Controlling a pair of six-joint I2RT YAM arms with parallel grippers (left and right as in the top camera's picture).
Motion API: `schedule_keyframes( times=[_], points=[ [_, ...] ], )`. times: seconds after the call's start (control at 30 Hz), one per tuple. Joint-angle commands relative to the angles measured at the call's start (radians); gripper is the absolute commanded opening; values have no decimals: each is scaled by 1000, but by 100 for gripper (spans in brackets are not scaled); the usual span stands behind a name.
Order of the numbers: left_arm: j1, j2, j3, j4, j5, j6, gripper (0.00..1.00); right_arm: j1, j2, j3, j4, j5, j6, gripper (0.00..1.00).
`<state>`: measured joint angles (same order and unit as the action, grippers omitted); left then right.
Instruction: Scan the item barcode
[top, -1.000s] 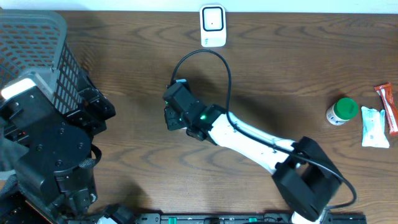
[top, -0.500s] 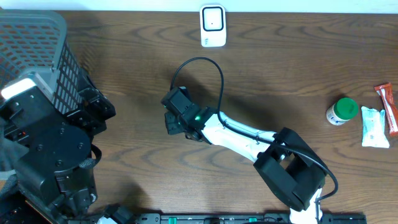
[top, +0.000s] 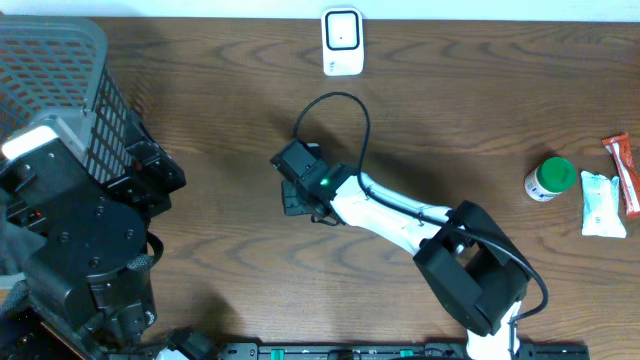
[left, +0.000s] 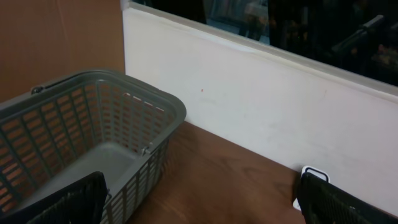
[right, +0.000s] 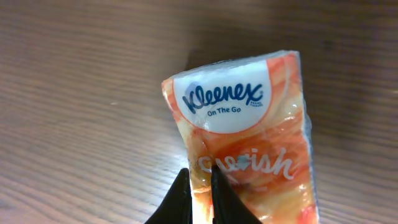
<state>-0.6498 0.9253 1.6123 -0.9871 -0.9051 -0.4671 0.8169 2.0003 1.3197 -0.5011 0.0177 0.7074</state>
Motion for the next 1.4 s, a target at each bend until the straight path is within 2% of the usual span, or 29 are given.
schedule_keyframes(
  times=[0.0, 0.13, 0.27, 0.33, 0.47, 0.63, 0.73, 1.03, 1.23, 1.37],
  points=[
    [3, 2, 0, 0, -24, -1, 98, -43, -41, 13, -58, 36, -19, 12],
    [3, 2, 0, 0, -24, -1, 98, -57, -120, 26, -155, 16, -109, 13],
    [3, 2, 0, 0, -24, -1, 98, -39, -170, 26, -137, -147, -188, 15],
    [3, 2, 0, 0, -24, -1, 98, -17, -169, 26, -111, -209, -193, 17],
    [3, 2, 0, 0, -24, -1, 98, 17, -164, 25, -106, -211, -172, 17],
    [3, 2, 0, 0, -24, -1, 98, 45, -157, 25, -111, -206, -136, 30],
    [3, 2, 0, 0, -24, -1, 98, 55, -145, 25, -113, -199, -136, 31],
    [3, 2, 0, 0, -24, -1, 98, 58, -32, 25, -103, -139, -99, 27],
    [3, 2, 0, 0, -24, -1, 98, 26, 15, 25, -137, -119, -46, 12],
    [3, 2, 0, 0, -24, -1, 98, -4, 14, 25, -188, -30, 48, 9]
  ],
)
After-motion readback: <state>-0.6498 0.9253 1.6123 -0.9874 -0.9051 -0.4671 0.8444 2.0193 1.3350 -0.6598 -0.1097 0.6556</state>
